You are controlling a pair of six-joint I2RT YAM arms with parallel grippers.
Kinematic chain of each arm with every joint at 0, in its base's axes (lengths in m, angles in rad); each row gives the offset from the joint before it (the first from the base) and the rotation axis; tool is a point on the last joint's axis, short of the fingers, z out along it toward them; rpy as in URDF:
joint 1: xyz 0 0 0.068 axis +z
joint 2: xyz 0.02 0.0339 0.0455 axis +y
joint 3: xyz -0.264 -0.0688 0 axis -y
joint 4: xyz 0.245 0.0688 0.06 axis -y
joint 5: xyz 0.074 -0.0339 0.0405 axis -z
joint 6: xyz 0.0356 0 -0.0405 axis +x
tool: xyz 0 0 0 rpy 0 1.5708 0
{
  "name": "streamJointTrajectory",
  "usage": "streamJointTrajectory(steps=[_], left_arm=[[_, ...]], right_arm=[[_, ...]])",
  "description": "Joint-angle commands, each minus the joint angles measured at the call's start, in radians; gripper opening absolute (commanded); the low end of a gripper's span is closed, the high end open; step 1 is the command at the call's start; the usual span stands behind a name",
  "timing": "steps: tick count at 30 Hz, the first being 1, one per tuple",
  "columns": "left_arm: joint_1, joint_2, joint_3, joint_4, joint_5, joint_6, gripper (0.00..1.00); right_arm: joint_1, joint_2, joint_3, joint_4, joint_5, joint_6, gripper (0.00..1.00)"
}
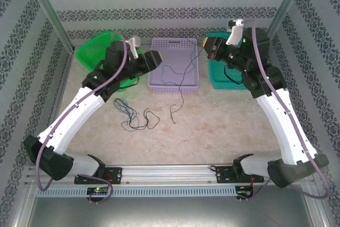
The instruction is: Untangle the cables
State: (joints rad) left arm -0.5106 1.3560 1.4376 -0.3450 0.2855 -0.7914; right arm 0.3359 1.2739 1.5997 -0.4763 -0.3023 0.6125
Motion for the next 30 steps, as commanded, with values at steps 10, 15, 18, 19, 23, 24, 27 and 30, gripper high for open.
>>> streamJointTrajectory(steps=[10,15,18,19,23,24,27,30], left_arm=[[-0.079,0.056,-0.001,0.345,-0.004,-0.137,0.68],[-0.137,0.074,0.003,0.402,-0.110,-0.335,0.69],[-0.145,0.084,0.045,0.270,-0.153,-0.372,0.69],[-0.145,0.089,0.061,0.219,-0.167,-0.379,0.69],[-0.144,0.098,0.062,0.192,-0.185,-0.423,0.58],[-0.143,0.102,0.066,0.191,-0.191,-0.422,0.55],[-0.142,0.116,0.080,0.171,-0.211,-0.416,0.50],[-0.139,0.131,0.089,0.186,-0.213,-0.419,0.46]], right_arm=[[0.087,0.019,-0.051,0.065,-0.033,0.183,0.00],[0.107,0.021,-0.086,0.088,0.002,0.237,0.00],[0.113,0.028,-0.093,0.105,0.007,0.267,0.00],[0.119,0.030,-0.095,0.105,0.012,0.273,0.00],[0.136,0.038,-0.103,0.112,0.009,0.292,0.00],[0.140,0.040,-0.104,0.111,0.008,0.294,0.00],[0.154,0.042,-0.109,0.110,0.011,0.297,0.00],[0.164,0.041,-0.116,0.113,0.011,0.301,0.00]])
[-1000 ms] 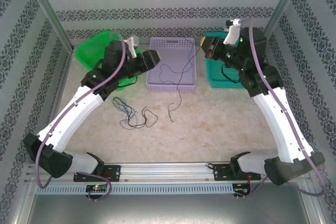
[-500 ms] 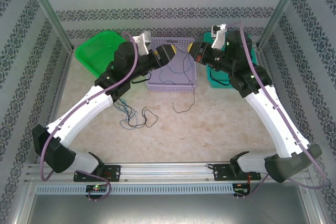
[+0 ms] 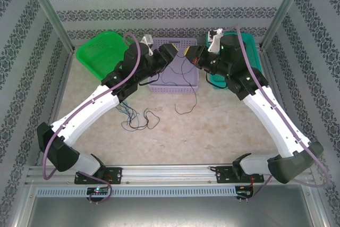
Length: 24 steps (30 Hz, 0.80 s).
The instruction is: Untangle the cables
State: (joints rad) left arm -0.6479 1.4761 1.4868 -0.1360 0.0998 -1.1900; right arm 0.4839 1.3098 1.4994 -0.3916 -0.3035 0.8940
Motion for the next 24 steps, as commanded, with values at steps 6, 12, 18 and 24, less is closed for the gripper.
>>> streamJointTrajectory(steps=[6,12,18,24], left_arm=[[0.003,0.008,0.068,-0.036,-0.048,0.006,0.00],[0.010,-0.025,0.256,-0.291,-0.135,0.202,0.00],[0.055,-0.039,0.417,-0.461,-0.135,0.385,0.00],[0.108,-0.028,0.502,-0.418,-0.029,0.487,0.00]], right_arm=[[0.022,0.011,-0.019,0.012,0.004,0.015,0.00],[-0.012,-0.032,-0.034,-0.096,0.023,-0.082,0.31],[-0.144,-0.143,-0.150,-0.134,-0.004,-0.124,0.52],[-0.103,-0.139,-0.230,-0.094,-0.053,-0.323,0.63]])
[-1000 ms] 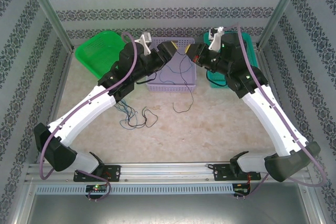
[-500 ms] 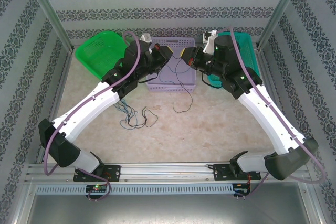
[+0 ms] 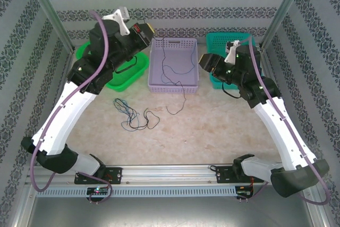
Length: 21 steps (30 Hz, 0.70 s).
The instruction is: Untangle the cables
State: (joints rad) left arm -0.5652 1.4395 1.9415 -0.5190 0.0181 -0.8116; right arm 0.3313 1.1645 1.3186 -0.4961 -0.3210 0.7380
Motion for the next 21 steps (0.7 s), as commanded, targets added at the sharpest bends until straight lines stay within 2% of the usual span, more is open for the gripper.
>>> streamJointTrajectory(steps=[1,5,9,11,14,17,21], left_arm=[[0.033,0.017,0.071,-0.046,0.057,0.119,0.00],[0.075,0.048,0.141,-0.061,0.102,0.133,0.00],[0.113,0.078,0.202,-0.056,0.152,0.118,0.00],[0.126,0.092,0.241,-0.059,0.169,0.114,0.00],[0.142,0.103,0.266,-0.058,0.185,0.102,0.00],[0.164,0.105,0.270,-0.052,0.187,0.096,0.00],[0.227,0.125,0.307,-0.115,0.137,0.076,0.00]], right_arm=[[0.078,0.006,-0.077,0.020,-0.025,-0.242,0.64],[0.223,-0.003,-0.257,0.133,0.054,-0.524,0.67],[0.343,0.006,-0.404,0.338,0.073,-0.654,0.71],[0.401,0.036,-0.440,0.421,0.136,-0.716,0.75],[0.424,0.144,-0.408,0.430,0.222,-0.721,0.76],[0.436,0.249,-0.378,0.480,0.251,-0.708,0.75],[0.440,0.320,-0.320,0.504,0.294,-0.663,0.75]])
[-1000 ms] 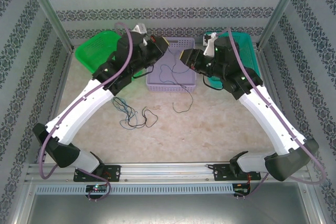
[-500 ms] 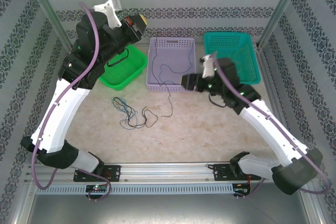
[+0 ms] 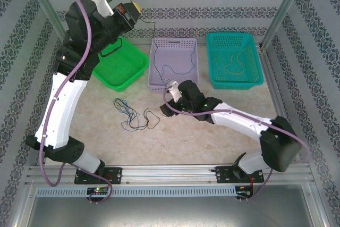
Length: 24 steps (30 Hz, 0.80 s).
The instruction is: Untangle the cables
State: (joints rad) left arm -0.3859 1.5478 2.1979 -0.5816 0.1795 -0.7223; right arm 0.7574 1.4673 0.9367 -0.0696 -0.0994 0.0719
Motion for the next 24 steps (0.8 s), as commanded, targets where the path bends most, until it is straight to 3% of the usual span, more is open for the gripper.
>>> streamJointTrajectory(steps=[1,6,14,18,24], left_arm=[[0.080,0.034,0.071,-0.104,-0.039,-0.035,0.00],[0.217,0.107,0.034,-0.185,0.004,-0.075,0.00],[0.311,0.203,-0.286,-0.063,-0.043,-0.098,0.00],[0.329,0.391,-0.251,-0.098,0.031,-0.074,0.00],[0.341,0.612,-0.146,-0.200,0.001,-0.046,0.00]], right_arm=[[0.013,0.025,0.078,0.071,0.082,0.022,0.75],[0.011,0.019,0.120,0.033,0.090,0.116,0.74],[0.008,-0.127,0.081,-0.036,0.118,0.188,0.73],[0.009,-0.229,0.029,-0.073,0.131,0.221,0.73],[0.014,-0.363,-0.029,-0.141,0.189,0.264,0.73]])
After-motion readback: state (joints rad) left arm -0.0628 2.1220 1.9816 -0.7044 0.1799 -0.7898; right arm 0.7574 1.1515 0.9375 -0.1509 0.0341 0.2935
